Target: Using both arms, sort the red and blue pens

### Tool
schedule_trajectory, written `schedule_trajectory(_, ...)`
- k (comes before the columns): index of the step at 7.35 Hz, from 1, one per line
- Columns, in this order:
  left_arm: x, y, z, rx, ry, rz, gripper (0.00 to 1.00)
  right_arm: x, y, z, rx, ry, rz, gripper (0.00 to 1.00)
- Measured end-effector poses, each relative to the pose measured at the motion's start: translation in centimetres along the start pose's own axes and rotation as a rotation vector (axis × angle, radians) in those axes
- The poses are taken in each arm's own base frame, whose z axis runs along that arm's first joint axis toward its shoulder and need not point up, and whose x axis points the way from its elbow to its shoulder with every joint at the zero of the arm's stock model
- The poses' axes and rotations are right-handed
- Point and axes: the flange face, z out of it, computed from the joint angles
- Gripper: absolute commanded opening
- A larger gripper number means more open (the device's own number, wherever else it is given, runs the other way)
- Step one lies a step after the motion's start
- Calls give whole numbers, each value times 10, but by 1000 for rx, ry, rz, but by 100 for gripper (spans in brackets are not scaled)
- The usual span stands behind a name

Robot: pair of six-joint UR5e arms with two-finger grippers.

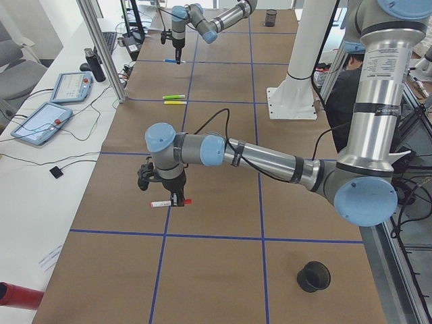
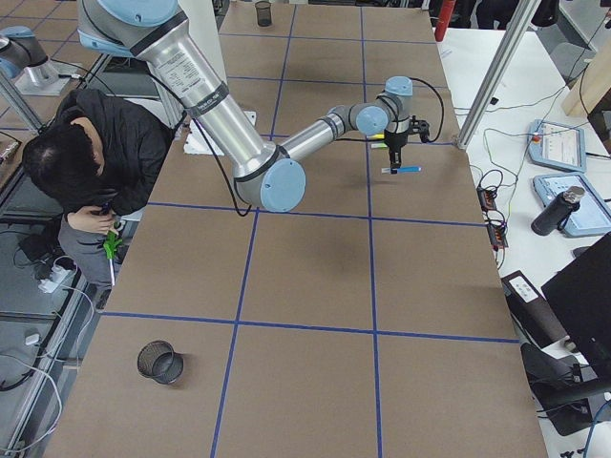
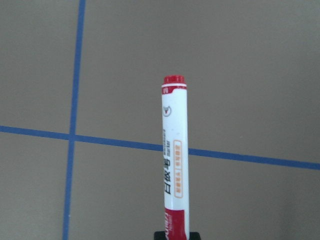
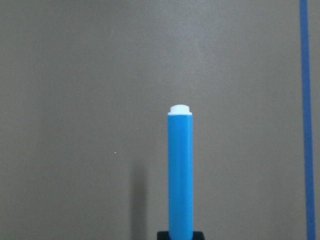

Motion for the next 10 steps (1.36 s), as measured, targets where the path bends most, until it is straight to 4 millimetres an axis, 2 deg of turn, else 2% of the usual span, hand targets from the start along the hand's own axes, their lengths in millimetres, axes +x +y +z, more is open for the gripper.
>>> schedule_trajectory(2,-62,40,-2,-51,-2,26,0,70,15,-22,-9,38,-110,0)
schedule_trajectory(4,-92,90,-2,-92,-52,56,0,150,16,-37,-105,149,-305,0)
schedule_trajectory(5,-95,114,-1,-113,-68,52,0,191,18,-38,-169,197,-395,0)
schedule_trajectory(7,-94,147,-1,-216,-57,-23,0,266,38,-31,-319,252,-485,0)
schedule_trajectory(8,-92,159,-2,-280,-43,-74,0,290,53,-32,-390,264,-476,0)
schedule_trajectory(10,-97,192,10,-405,6,-186,0,320,80,-48,-540,280,-382,0)
